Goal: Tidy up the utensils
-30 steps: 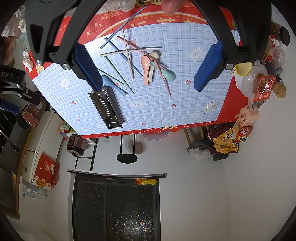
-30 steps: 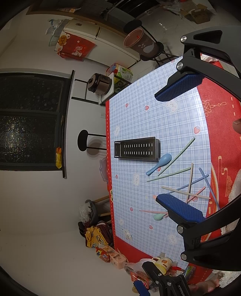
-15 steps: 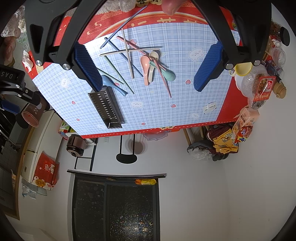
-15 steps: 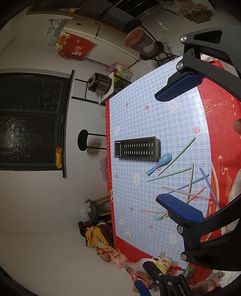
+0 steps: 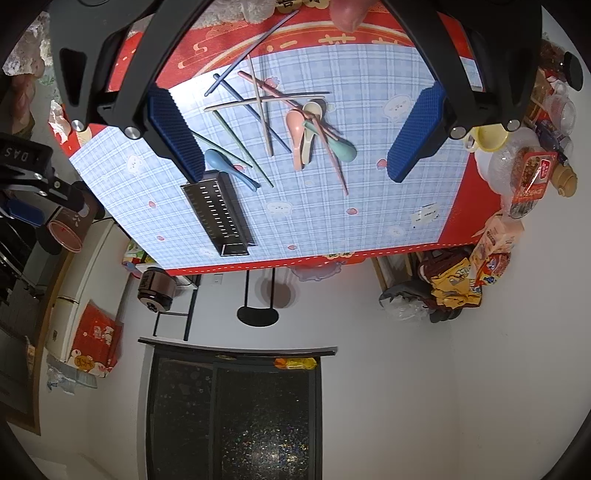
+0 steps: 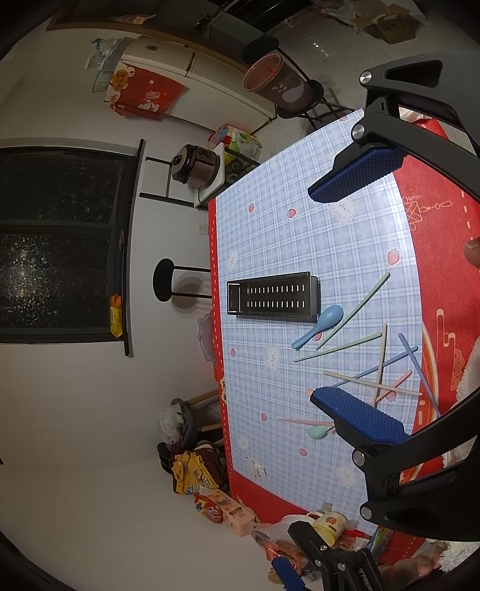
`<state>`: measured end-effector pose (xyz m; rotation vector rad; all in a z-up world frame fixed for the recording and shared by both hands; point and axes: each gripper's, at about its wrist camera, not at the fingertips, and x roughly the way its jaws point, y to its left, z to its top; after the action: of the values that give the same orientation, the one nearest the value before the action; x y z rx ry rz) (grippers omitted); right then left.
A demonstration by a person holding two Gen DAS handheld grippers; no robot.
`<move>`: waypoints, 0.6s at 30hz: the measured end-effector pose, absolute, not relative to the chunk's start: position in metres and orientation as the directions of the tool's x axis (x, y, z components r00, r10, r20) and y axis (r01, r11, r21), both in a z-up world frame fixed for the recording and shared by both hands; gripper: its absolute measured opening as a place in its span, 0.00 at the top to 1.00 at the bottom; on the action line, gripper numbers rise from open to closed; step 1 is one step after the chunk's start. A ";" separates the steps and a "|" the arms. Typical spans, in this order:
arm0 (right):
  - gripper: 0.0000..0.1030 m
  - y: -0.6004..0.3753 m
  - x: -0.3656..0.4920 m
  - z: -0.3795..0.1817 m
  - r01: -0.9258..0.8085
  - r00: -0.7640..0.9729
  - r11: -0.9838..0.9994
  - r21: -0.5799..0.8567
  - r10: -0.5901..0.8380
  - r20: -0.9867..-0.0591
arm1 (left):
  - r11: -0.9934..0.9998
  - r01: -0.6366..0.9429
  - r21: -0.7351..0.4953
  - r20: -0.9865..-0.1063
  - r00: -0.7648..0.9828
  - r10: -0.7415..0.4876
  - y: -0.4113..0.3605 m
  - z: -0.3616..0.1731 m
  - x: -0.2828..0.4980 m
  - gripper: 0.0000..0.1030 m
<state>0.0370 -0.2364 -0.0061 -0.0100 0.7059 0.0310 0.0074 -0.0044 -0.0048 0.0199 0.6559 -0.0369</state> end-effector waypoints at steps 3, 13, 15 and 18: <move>0.05 -0.237 0.040 -0.007 -0.036 0.757 0.999 0.015 0.037 -0.653 | 0.997 0.071 -0.019 -0.609 0.790 -0.068 -0.003 -0.004 0.008 0.05; 0.05 -0.243 0.065 -0.033 -0.108 0.746 0.990 0.093 0.143 -0.650 | 0.987 0.034 -0.155 -0.657 0.743 -0.129 0.042 -0.029 0.030 0.05; 0.05 -0.242 0.074 -0.047 -0.124 0.724 0.986 0.109 0.165 -0.670 | 0.990 0.011 -0.142 -0.671 0.734 -0.104 0.050 -0.038 0.032 0.05; 0.05 -0.242 0.087 -0.074 -0.127 0.672 0.980 0.154 0.199 -0.713 | 0.987 -0.002 -0.161 -0.697 0.708 -0.112 0.063 -0.057 0.036 0.05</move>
<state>0.0870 -0.2425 -0.0743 0.0942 0.8130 0.1841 0.0362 0.0628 -0.0570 -0.1545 0.7826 -0.0615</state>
